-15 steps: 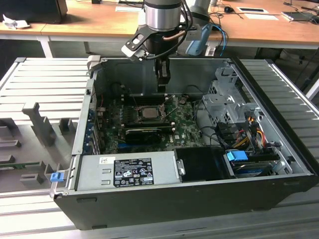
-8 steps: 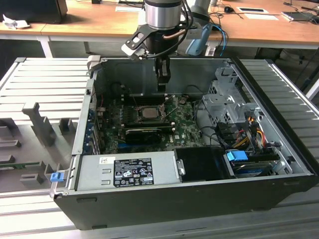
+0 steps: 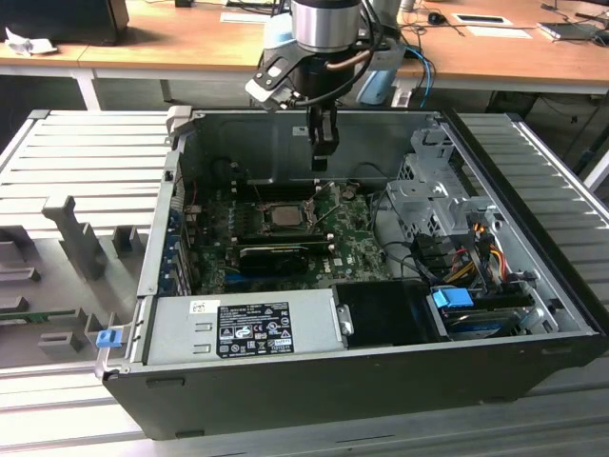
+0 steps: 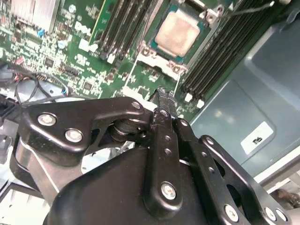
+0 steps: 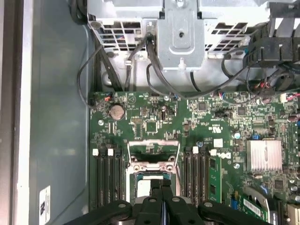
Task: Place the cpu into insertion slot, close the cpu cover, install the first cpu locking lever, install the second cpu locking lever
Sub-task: 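Close the cpu cover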
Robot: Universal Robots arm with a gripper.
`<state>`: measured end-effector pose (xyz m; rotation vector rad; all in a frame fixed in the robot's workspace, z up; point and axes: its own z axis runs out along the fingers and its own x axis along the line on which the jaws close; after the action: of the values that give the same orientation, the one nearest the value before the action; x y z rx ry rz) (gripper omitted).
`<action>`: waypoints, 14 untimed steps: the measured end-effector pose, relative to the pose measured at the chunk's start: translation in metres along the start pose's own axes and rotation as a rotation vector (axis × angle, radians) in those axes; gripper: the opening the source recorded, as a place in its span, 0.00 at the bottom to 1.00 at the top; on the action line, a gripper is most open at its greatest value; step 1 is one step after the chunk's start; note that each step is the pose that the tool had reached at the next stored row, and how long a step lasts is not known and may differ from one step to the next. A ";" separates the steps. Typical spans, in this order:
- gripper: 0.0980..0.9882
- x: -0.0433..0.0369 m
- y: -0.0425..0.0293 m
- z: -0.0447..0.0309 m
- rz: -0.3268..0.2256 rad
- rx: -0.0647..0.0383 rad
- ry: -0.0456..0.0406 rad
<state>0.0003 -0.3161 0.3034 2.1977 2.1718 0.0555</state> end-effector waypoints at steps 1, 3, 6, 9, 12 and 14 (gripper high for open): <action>0.01 0.0001 0.0050 0.0003 0.000 0.000 -0.0001; 0.01 0.0005 0.0127 0.0008 0.000 0.000 -0.0001; 0.01 0.0007 0.0193 0.0012 0.000 0.000 -0.0001; 0.01 0.0008 0.0246 0.0016 0.000 0.001 0.0000; 0.01 0.0009 0.0298 0.0019 0.000 0.001 0.0000; 0.01 0.0009 0.0323 0.0020 0.000 0.001 -0.0001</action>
<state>0.0327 -0.3155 0.3034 2.1984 2.1722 0.0543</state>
